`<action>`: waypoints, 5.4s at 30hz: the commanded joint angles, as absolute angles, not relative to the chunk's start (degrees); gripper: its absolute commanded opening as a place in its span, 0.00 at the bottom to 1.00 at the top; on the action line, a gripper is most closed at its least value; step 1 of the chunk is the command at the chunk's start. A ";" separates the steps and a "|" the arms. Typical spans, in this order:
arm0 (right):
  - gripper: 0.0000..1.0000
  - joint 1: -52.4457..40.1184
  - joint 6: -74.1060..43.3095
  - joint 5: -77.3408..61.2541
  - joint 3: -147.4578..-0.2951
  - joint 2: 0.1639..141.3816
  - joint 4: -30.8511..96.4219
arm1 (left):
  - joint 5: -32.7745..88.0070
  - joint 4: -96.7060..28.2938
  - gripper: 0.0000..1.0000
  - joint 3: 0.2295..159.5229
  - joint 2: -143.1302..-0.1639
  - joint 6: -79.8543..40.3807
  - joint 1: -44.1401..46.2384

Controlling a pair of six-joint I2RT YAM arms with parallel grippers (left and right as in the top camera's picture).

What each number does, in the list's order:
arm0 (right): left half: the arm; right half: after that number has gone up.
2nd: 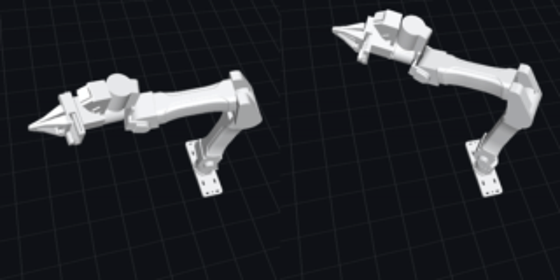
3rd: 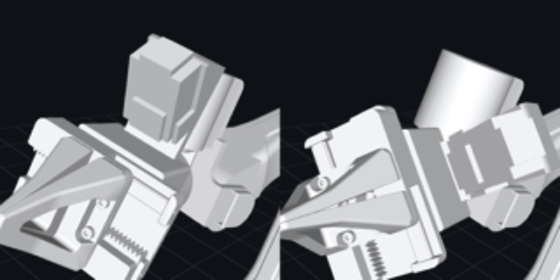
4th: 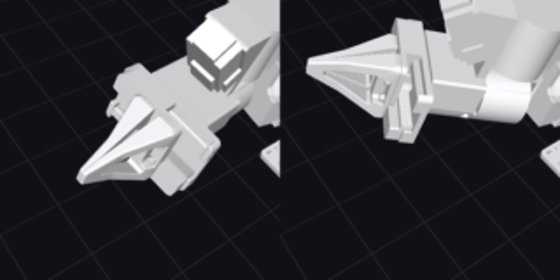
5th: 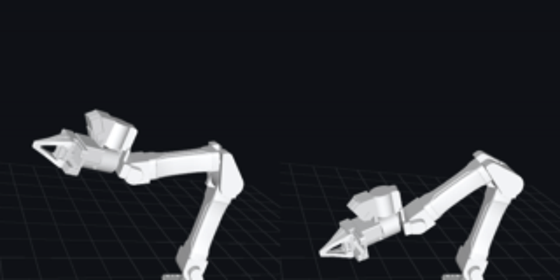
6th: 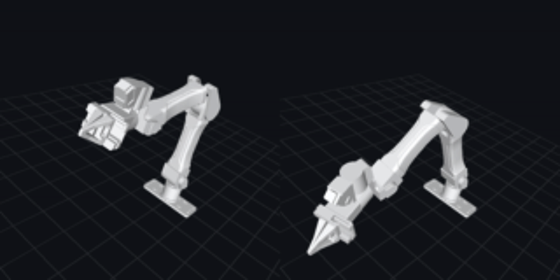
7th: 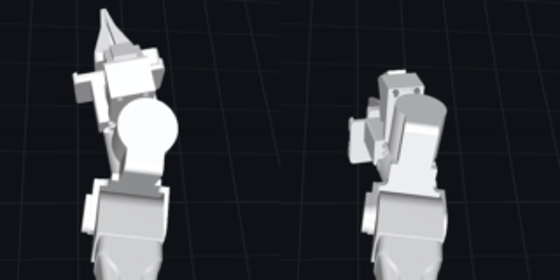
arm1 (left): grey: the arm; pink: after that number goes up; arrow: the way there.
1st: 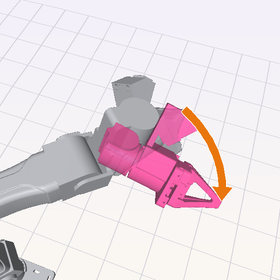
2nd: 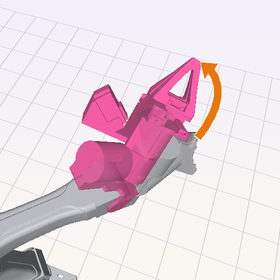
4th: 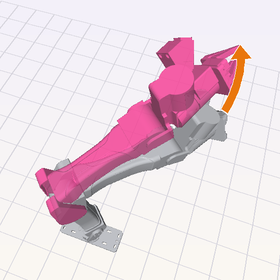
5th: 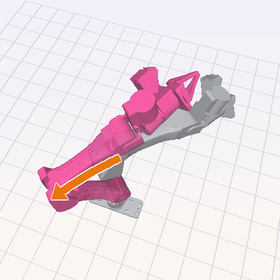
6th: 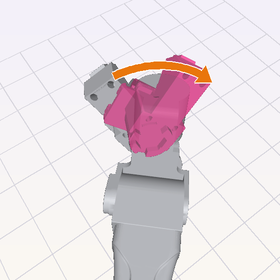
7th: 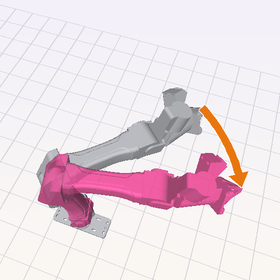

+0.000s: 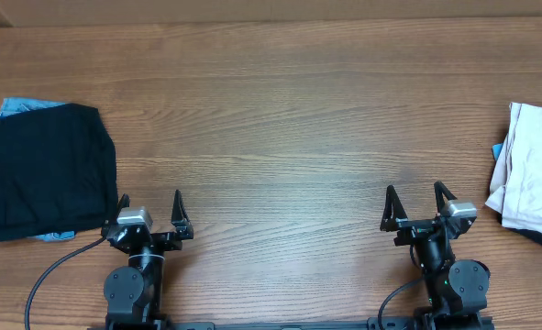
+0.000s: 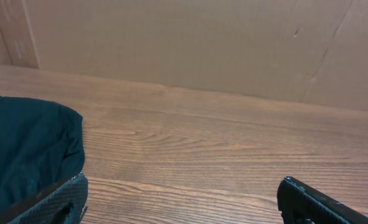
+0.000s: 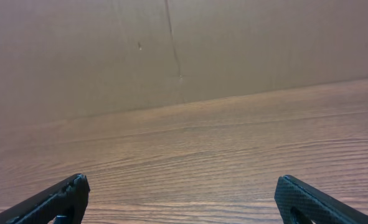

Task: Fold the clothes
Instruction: 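Move the left gripper toward the black garment on the left, then grasp the black garment with the left gripper and lift it, then drag the black garment toward table center with the left gripper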

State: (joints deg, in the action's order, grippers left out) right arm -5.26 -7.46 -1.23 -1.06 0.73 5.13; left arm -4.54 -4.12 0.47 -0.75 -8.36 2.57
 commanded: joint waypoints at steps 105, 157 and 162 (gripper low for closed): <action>1.00 -5.08 -11.07 -1.10 -52.84 58.00 50.11 | 46.39 -27.57 0.04 88.29 -95.09 -13.54 -21.37; 1.00 -5.08 -11.11 -1.15 -52.84 59.96 51.35 | 1.85 -56.95 1.00 97.69 -107.50 4.34 16.03; 1.00 -5.08 -11.11 -1.15 -52.84 59.96 51.37 | 0.73 -48.82 0.91 90.76 -112.31 5.63 19.44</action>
